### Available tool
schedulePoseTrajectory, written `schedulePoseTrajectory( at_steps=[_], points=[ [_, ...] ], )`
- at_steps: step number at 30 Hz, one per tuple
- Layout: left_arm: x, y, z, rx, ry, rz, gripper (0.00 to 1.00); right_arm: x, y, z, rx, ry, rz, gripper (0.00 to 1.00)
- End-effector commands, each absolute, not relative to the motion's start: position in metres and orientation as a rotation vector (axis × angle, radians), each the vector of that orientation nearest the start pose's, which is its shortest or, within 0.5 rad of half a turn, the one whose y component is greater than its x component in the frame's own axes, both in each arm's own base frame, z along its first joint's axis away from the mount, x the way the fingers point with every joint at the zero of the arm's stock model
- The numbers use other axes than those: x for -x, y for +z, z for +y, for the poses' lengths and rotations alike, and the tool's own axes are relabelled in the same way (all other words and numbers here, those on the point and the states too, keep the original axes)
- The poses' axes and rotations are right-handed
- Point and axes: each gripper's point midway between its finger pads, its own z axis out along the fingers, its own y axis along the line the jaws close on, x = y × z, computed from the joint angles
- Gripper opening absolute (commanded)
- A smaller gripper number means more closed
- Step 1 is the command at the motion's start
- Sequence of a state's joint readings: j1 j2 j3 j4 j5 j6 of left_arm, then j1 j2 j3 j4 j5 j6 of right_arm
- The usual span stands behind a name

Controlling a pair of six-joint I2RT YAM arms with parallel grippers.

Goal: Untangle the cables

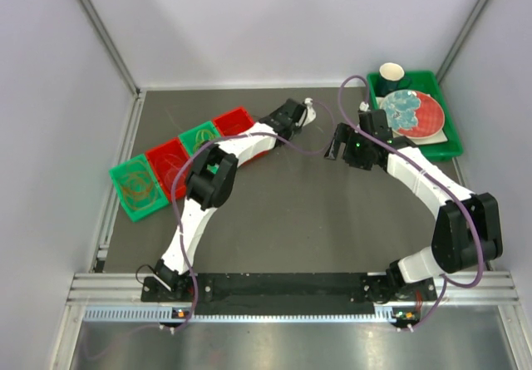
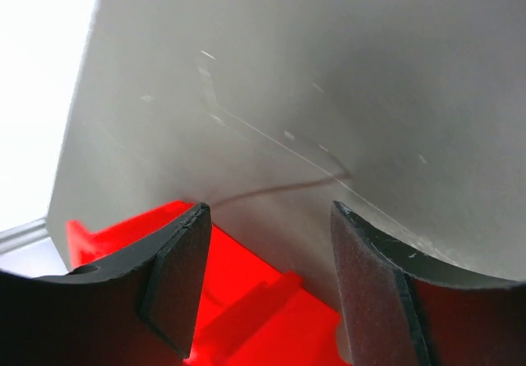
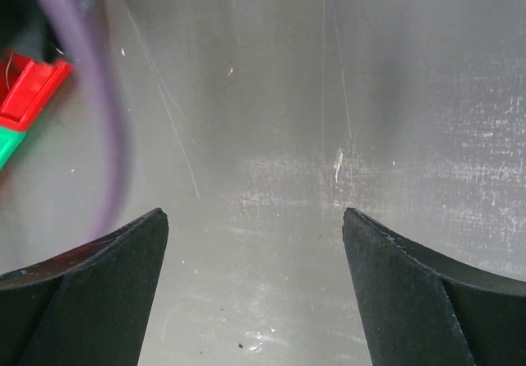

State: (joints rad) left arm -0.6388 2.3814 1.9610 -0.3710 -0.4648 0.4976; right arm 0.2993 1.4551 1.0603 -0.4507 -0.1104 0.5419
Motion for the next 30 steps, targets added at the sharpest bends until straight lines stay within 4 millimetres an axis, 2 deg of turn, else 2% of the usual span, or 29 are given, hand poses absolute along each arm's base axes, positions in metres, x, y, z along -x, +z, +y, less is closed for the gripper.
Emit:
schedulePoseTrajectory(
  at_steps=[1, 6, 12, 16, 23, 30],
  points=[
    [-0.536, 0.104, -0.278, -1.07, 0.52, 1.929, 0.65, -0.348, 0.144, 0.155, -0.212, 0.536, 2.412, 0.86],
    [-0.544, 0.099, -0.271, -1.051, 0.613, 1.907, 0.65, -0.348, 0.143, 0.156, -0.209, 0.537, 2.418, 0.86],
    [-0.553, 0.107, -0.27, -0.989, 0.654, 1.854, 0.63, -0.349, 0.142, 0.156, -0.208, 0.533, 2.42, 0.86],
    [-0.558, 0.107, -0.268, -1.008, 0.699, 1.821, 0.63, -0.349, 0.139, 0.156, -0.207, 0.536, 2.427, 0.86],
    [-0.555, 0.092, -0.267, -1.063, 0.705, 1.852, 0.62, -0.35, 0.139, 0.157, -0.207, 0.537, 2.426, 0.86],
    [-0.554, 0.084, -0.253, -1.066, 0.74, 1.872, 0.61, -0.35, 0.138, 0.157, -0.208, 0.536, 2.429, 0.86]
  ],
)
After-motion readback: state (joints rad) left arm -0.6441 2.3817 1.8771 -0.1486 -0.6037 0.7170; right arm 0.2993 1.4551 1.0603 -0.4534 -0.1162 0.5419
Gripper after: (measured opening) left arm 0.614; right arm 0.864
